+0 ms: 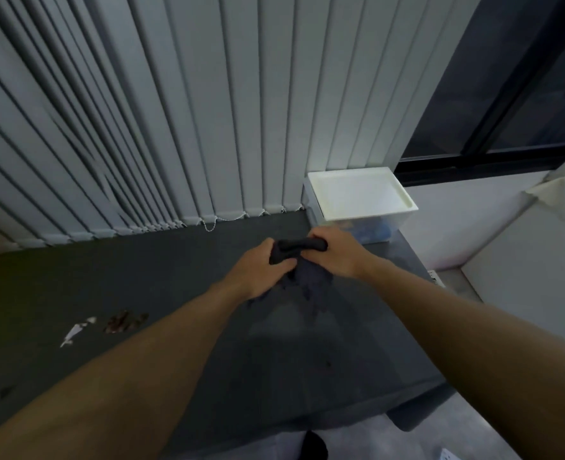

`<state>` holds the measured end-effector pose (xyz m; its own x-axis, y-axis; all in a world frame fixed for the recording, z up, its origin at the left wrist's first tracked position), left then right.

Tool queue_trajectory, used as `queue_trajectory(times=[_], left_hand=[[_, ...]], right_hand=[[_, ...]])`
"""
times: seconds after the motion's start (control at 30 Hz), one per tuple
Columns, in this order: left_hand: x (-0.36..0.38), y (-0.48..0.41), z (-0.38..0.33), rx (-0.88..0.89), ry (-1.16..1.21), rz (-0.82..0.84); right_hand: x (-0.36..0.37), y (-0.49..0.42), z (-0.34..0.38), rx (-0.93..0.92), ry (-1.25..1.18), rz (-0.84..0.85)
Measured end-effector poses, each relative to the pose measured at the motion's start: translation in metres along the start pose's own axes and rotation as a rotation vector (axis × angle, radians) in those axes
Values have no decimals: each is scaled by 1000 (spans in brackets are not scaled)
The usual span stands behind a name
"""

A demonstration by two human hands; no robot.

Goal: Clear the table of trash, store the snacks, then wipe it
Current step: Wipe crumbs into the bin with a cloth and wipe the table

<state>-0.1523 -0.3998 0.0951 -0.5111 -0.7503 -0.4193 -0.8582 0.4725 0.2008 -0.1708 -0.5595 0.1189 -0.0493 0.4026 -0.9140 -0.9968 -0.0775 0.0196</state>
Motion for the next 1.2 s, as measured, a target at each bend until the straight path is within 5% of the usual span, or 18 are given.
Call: queue_trajectory(times=[0.17,0.47,0.57,0.7,0.8,1.2], left_hand=[[-36,7,16,74,-260,-67],[-31,13,30,32,-224,38],[-42,10,29,-1,-301,-115],[-59,8,27,18,-139,-241],[-63,6,21,69,-38,-204],[-80,5,13,155,67,-87]], right_hand=[[2,-7,14,-37,-13,-29],[4,-15,48,-77,-28,-58],[11,-16,51,-93,-13,17],[19,-6,47,-20,-5,189],[34,2,38,130,-231,283],[79,-19,33,179,-101,243]])
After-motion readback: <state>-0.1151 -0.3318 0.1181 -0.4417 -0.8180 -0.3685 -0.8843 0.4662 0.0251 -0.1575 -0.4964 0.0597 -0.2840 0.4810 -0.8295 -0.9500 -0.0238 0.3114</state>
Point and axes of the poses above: each hand's wrist, its own y-axis away from the middle knuckle, its own x-axis out of the palm, z = x × y, the point moved 8 cm from there along -y, towards the middle knuckle, and after that the axes turned 14 degrees about y, right-handed, at the moved point
